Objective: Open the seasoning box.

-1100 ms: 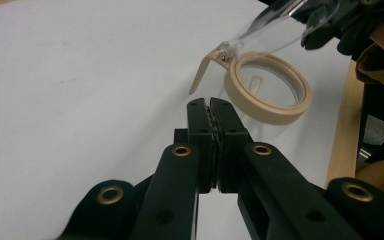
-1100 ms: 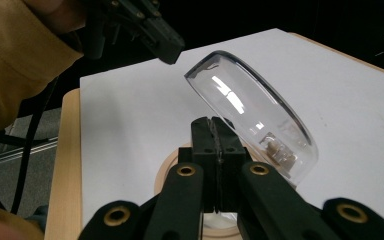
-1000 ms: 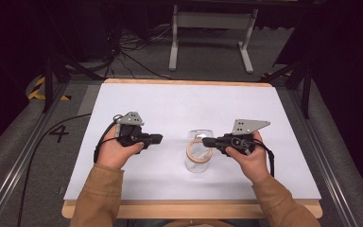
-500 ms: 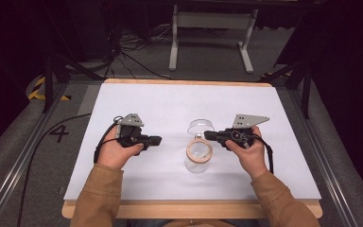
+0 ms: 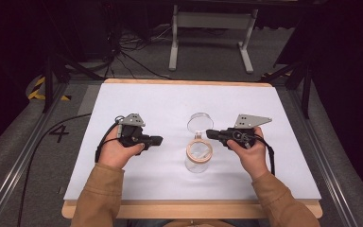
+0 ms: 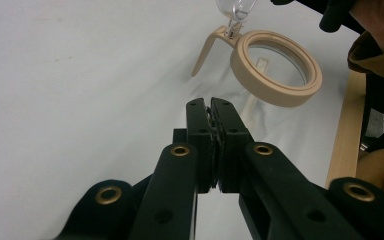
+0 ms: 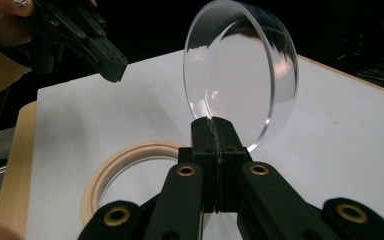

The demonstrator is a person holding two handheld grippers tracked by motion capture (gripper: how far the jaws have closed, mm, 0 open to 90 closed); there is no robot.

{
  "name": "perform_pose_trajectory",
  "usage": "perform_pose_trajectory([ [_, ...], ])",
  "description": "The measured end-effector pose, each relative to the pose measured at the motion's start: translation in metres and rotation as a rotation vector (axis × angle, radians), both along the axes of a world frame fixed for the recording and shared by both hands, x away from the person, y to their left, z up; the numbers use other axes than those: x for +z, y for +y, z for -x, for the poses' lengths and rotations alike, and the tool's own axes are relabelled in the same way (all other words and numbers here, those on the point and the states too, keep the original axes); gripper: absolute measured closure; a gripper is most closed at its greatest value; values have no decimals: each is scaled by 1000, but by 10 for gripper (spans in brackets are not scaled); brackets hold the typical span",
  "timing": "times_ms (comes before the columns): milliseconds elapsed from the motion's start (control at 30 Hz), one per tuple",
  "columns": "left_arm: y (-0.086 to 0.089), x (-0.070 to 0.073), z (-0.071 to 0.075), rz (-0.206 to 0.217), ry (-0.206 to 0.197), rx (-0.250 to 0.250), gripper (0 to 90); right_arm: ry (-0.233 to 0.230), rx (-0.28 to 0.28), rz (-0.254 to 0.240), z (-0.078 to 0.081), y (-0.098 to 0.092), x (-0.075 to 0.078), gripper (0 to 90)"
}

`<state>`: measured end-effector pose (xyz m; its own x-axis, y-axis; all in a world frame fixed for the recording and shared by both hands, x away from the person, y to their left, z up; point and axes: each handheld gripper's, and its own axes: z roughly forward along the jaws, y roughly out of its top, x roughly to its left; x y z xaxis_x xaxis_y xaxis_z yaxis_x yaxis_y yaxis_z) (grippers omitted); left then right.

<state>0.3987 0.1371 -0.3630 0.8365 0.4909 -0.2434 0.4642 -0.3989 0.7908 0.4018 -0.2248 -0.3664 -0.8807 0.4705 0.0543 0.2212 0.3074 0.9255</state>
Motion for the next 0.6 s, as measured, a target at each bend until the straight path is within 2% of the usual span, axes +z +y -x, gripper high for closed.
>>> perform_pose_trajectory([
  [167,-2,3,-1,14,-10,-11,864,-7,12,20,11,-9,9,900],
  [333,-2,5,-3,16,-14,-15,847,-22,-3,23,20,-27,22,900],
  [400,-2,6,-3,19,-19,-8,839,-9,-8,30,22,-36,27,900],
  [500,-1,5,-4,13,-22,0,823,-3,-30,36,23,-49,31,900],
  [600,2,3,-5,-10,-18,20,821,2,-70,38,23,-63,32,900],
])
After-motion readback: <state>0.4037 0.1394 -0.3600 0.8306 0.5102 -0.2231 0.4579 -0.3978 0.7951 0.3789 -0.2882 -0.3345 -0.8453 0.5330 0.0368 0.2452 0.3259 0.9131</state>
